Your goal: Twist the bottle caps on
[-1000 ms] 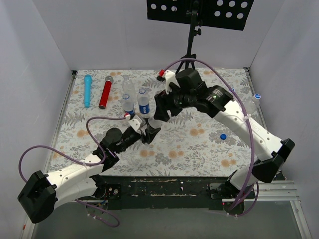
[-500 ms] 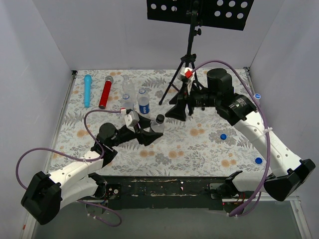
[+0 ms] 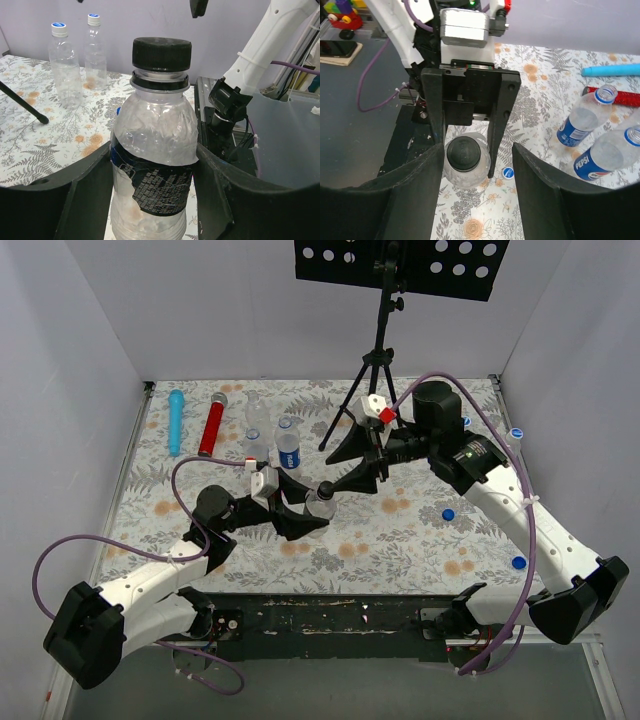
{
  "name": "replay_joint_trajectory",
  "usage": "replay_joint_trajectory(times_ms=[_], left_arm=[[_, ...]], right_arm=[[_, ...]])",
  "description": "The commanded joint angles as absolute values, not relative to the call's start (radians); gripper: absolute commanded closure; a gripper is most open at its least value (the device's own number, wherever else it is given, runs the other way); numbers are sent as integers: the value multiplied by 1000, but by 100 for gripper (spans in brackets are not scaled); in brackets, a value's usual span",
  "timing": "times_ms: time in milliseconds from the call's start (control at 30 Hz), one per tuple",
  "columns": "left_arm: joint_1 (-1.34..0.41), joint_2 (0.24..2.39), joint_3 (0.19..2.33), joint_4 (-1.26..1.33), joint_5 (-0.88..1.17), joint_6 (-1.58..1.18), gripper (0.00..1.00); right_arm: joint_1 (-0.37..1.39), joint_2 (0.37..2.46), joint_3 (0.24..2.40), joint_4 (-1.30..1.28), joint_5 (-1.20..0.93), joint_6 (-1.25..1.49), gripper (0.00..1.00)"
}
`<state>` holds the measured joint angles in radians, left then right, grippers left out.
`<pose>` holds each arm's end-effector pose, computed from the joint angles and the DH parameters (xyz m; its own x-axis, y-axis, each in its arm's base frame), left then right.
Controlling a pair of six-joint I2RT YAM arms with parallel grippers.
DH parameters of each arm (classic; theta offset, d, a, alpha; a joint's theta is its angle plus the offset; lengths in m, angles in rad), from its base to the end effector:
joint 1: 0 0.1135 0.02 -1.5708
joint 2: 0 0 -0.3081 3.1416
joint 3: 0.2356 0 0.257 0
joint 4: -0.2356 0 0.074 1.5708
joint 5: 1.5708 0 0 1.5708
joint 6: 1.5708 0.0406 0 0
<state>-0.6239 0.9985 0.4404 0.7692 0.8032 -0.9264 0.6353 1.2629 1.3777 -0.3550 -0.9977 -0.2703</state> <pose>0.1427 -0.1387 0.3125 -0.6787 -0.1955 -0.7079 0.7227 -0.0062 -0.6911 0.1901 0.1825 0.4725 0.0768 -0.1233 -0.9894 -0.9942 -0.0838 -0.0667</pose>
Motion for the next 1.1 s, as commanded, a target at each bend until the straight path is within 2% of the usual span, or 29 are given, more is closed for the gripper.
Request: replay_joint_trajectory(times_ms=[0,700,800,1067], left_arm=[[-618,997,472,802,830,-943,100],[-614,1006,468,848,862,-979,100],[-612,1003,466,850,862,-980,100],[-609,996,463,850,853,-974,100]], right_arm=[[638,1250,1370,-311,-1103,-317,37],[673,1295,1362,-370,-1126,-379,48],[678,1301,1364,-382,-1126,-382,54],[695,1319,1367,-420,-1085,-391,85]])
